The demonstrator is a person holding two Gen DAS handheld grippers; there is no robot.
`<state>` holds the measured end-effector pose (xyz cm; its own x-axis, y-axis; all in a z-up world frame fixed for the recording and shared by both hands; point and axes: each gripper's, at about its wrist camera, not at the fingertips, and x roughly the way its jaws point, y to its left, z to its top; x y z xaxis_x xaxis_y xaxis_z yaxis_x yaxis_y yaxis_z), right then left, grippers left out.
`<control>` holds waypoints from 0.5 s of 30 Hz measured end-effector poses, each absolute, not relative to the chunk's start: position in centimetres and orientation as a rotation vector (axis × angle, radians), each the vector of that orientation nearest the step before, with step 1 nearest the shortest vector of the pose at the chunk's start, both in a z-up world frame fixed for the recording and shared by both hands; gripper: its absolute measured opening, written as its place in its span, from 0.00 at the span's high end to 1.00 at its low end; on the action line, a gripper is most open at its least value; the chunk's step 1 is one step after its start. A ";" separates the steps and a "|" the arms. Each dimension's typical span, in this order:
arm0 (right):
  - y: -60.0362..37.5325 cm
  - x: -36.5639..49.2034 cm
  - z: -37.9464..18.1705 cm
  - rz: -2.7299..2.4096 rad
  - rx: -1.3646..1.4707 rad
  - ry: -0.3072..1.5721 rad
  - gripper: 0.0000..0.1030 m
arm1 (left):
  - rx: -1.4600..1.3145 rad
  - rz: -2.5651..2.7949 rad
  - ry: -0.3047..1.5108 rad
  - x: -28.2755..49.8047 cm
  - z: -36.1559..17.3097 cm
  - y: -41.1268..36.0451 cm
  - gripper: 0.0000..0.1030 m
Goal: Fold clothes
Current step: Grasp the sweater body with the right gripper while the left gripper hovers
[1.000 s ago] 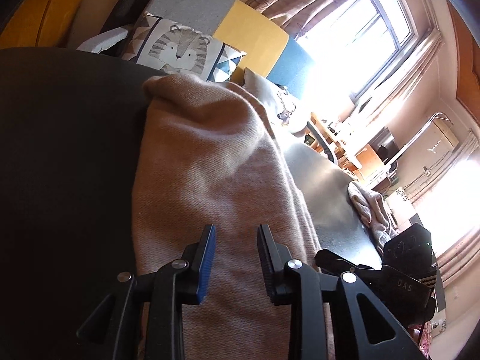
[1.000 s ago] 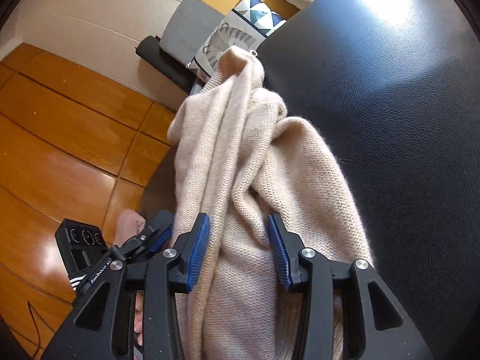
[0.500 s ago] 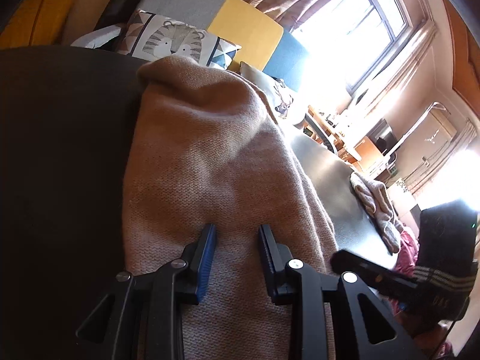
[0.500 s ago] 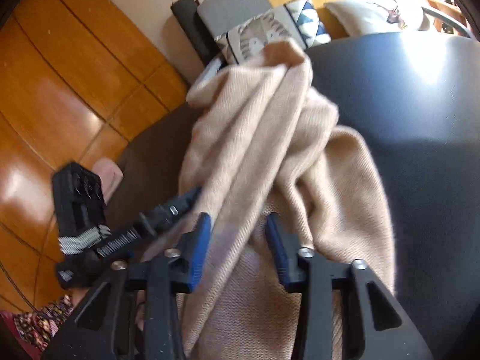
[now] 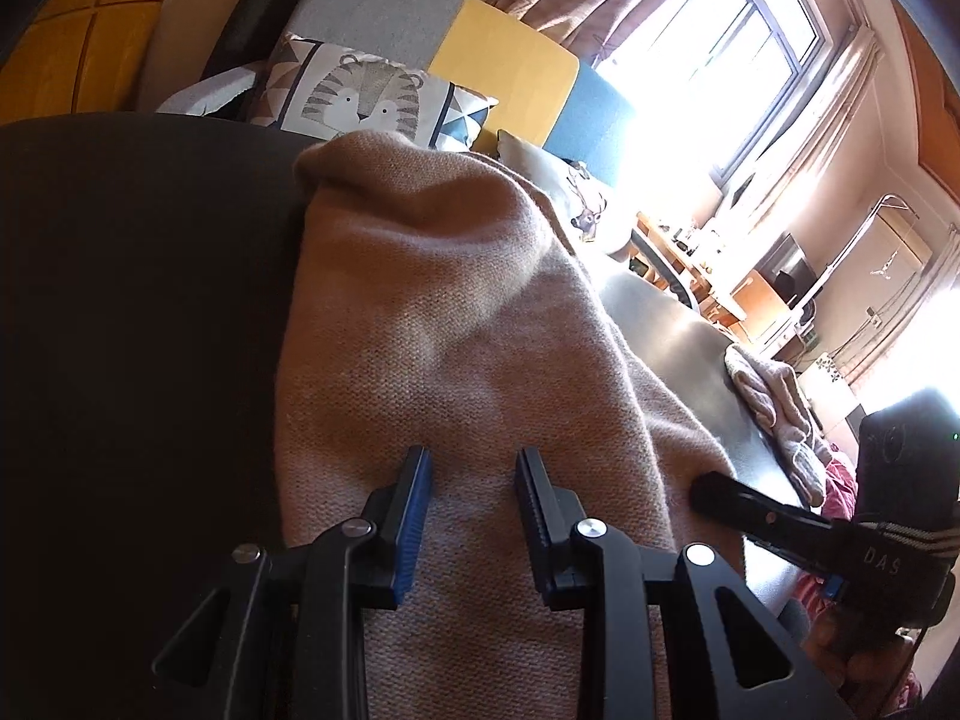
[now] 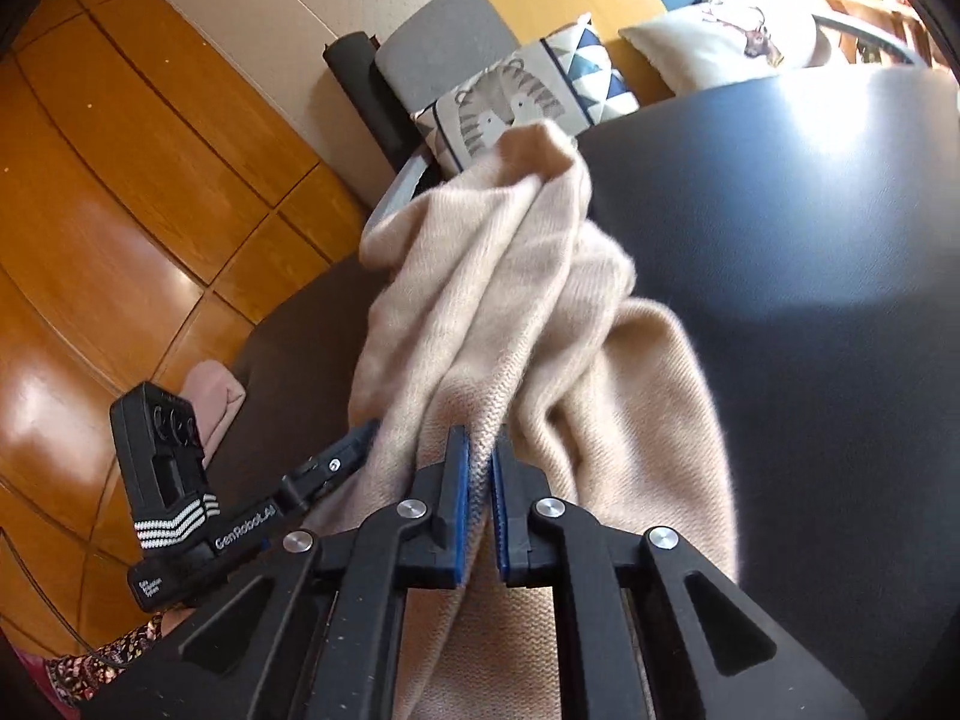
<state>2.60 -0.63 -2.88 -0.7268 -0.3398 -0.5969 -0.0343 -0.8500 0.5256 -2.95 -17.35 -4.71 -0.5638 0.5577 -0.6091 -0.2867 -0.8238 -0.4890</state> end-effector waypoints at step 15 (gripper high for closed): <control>7.7 0.2 -1.4 -2.941 1.165 -0.607 0.96 | -1.032 2.387 -0.486 -2.2 -5.6 -17.5 0.72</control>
